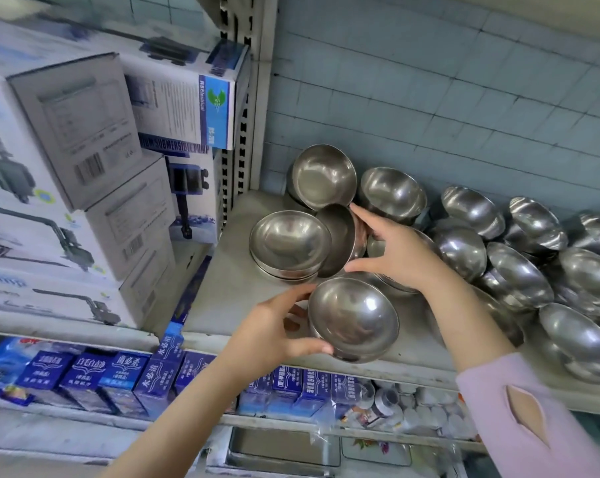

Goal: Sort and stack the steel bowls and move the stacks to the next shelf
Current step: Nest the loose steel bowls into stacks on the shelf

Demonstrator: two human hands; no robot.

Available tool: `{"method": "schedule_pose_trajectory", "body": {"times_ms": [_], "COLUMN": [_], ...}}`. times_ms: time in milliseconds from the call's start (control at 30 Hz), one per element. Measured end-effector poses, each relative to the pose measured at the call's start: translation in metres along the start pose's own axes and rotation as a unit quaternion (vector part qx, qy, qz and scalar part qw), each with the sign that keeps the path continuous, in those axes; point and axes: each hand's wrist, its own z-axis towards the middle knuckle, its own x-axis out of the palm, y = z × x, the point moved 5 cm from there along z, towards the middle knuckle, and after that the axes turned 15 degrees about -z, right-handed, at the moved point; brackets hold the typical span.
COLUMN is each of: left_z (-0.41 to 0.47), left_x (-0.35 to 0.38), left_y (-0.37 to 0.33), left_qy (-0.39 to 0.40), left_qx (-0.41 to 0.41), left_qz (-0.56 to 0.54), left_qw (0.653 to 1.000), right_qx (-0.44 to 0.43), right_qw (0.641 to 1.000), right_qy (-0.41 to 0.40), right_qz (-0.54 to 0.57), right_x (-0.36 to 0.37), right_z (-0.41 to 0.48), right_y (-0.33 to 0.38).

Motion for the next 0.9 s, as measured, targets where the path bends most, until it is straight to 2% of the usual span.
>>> {"method": "schedule_pose_trajectory", "body": {"times_ms": [233,333,400,500,600,667,900], "left_z": [0.000,-0.001,0.000,0.000,-0.001,-0.001,-0.001], "left_x": [0.001,0.002,0.002,0.003,0.004,0.005,0.005], "left_y": [0.002,0.001,0.001,0.002,0.003,0.003,0.001], "left_qy": [-0.016,-0.024,-0.032,-0.041,-0.046,-0.045,-0.048], "left_qx": [-0.002,0.000,-0.001,-0.006,-0.011,-0.009,-0.011], "left_qz": [0.018,0.033,0.041,0.052,0.060,0.063,0.073], "left_qw": [1.000,0.999,0.999,0.998,0.997,0.997,0.996], "right_qx": [-0.026,-0.022,0.000,0.037,0.063,0.078,0.109], "right_qw": [1.000,0.999,0.995,0.967,0.926,0.911,0.904], "right_qy": [-0.007,-0.043,-0.086,-0.153,-0.202,-0.202,-0.190], "right_qz": [0.012,0.016,0.060,0.199,0.311,0.351,0.367], "right_x": [-0.013,-0.033,-0.044,-0.043,-0.022,0.004,0.077], "right_z": [0.005,-0.003,-0.014,-0.047,-0.092,-0.116,-0.139], "right_y": [-0.005,-0.006,-0.008,-0.015,-0.013,-0.010,-0.010]}}
